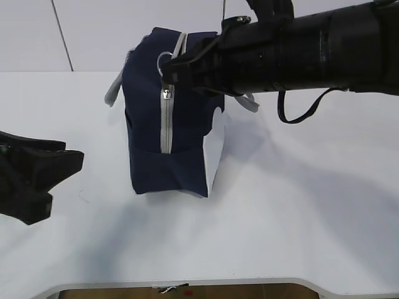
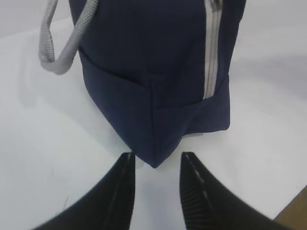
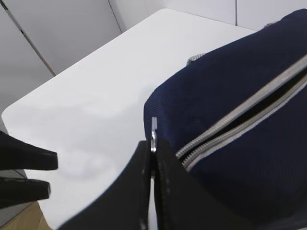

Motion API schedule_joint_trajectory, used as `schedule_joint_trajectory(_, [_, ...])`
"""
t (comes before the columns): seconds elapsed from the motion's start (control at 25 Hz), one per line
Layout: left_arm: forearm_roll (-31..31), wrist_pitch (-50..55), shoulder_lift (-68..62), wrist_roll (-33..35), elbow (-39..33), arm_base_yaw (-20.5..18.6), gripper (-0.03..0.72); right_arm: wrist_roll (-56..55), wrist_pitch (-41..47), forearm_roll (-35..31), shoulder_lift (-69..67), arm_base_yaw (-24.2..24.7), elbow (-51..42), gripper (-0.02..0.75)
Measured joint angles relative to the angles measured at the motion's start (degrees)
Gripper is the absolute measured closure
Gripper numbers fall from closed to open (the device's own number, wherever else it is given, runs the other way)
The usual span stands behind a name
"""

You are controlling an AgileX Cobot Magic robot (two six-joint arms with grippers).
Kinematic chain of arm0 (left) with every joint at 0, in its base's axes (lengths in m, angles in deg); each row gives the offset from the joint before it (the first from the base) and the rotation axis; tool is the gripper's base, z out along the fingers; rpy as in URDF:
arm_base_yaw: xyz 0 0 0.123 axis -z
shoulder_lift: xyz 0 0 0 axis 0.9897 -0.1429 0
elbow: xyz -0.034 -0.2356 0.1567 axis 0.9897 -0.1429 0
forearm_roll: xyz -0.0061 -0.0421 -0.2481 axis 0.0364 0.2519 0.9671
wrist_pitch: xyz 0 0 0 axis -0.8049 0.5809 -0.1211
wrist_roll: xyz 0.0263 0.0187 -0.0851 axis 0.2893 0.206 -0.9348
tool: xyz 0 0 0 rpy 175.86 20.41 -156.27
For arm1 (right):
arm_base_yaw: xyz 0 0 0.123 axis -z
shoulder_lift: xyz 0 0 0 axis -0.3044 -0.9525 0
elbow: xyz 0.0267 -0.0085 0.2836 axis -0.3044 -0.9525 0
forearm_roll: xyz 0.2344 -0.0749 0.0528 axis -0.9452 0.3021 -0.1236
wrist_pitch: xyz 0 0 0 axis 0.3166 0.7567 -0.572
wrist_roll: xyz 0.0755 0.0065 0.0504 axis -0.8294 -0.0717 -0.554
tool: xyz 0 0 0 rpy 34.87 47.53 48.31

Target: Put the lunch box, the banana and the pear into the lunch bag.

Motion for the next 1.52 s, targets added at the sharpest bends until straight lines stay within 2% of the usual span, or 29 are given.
schedule_joint_trajectory(0.12, [0.01, -3.13, -2.57, 0.07, 0.00, 1.90, 0.449, -0.13, 0.00, -0.22, 0.00, 0.00, 0.00, 0.721])
schedule_joint_trajectory(0.44, [-0.31, -11.01, -11.04, 0.21, 0.00, 3.33, 0.447, -0.46, -0.10, -0.35, 0.00, 0.00, 0.00, 0.721])
schedule_joint_trajectory(0.64, [-5.86, -17.85, -14.76, -1.53, 0.10, 5.11, 0.416, -0.46, -0.10, -0.37, 0.00, 0.00, 0.00, 0.721])
schedule_joint_trajectory(0.92, [-15.39, -25.39, -21.70, -12.10, 0.42, 5.24, 0.330, -0.46, -0.10, -0.37, 0.00, 0.00, 0.00, 0.721])
schedule_joint_trajectory(1.16, [-21.28, -29.72, -27.31, -16.64, 1.62, 5.24, 0.320, -0.46, -0.10, -0.47, 0.00, 0.00, 0.00, 0.721])
schedule_joint_trajectory(1.52, [-17.92, -34.90, -31.37, -17.41, 2.43, 5.27, 0.319, -0.46, -0.10, -0.47, 0.00, 0.00, 0.00, 0.721])
